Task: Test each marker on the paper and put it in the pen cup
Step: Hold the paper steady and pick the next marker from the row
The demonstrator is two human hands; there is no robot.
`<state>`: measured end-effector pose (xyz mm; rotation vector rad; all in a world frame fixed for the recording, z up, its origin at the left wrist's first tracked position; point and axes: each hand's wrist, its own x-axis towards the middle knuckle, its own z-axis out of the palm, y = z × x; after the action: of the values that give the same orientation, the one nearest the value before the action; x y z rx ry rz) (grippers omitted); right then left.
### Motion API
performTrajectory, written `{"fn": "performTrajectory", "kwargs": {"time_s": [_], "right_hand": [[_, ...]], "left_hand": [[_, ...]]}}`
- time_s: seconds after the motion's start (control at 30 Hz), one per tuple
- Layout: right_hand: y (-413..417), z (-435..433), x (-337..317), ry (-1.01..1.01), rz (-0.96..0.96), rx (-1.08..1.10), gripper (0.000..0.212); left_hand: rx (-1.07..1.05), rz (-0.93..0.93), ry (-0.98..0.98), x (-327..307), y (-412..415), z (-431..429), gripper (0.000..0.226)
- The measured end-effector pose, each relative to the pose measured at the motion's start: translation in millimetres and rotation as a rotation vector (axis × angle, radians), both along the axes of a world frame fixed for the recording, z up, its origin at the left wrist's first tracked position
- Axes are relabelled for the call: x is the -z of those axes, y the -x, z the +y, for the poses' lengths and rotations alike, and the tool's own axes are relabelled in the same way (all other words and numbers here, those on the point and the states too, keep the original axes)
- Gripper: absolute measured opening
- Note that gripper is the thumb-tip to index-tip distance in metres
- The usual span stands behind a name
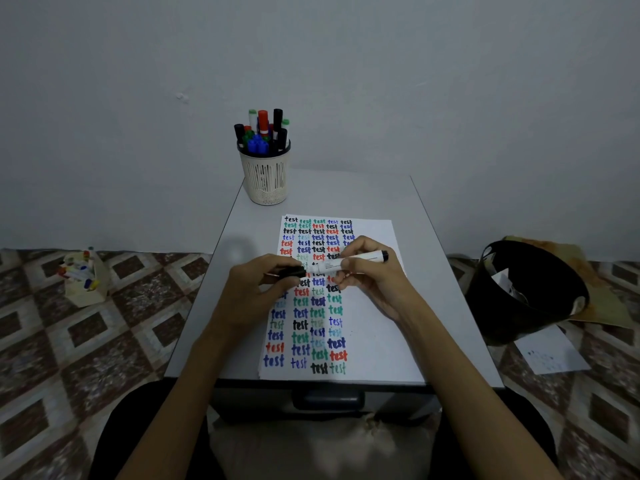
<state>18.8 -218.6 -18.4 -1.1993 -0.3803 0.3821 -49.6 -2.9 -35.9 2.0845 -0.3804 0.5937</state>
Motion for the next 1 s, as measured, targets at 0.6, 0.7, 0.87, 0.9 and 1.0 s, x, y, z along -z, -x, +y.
{"fn": "performTrajectory", "kwargs": {"time_s": [0.6,0.7,0.87,0.9,1.0], "right_hand": [[15,14,22,0.654,-1.013,0.298,0.028],[15,15,22,0.658,-1.034,0.275,0.029],[15,16,20,0.674,-0.996,0.24,0.029],[15,16,20,0.672,-0.992,0.24,0.03],[16,17,19,0.662,-1.01,0.27,0.033]], "left_hand": [[0.065,0.268,0.392,2,-3,11,0.02],[0.058,0.253,0.362,1,-2,10,0.02],[0.04,0.208,0.287,1,0,11,0.021],[0.039,0.203,0.282,0,0,11,0.02],[0.032,0.185,0.28,-1,-2,10,0.022]]}}
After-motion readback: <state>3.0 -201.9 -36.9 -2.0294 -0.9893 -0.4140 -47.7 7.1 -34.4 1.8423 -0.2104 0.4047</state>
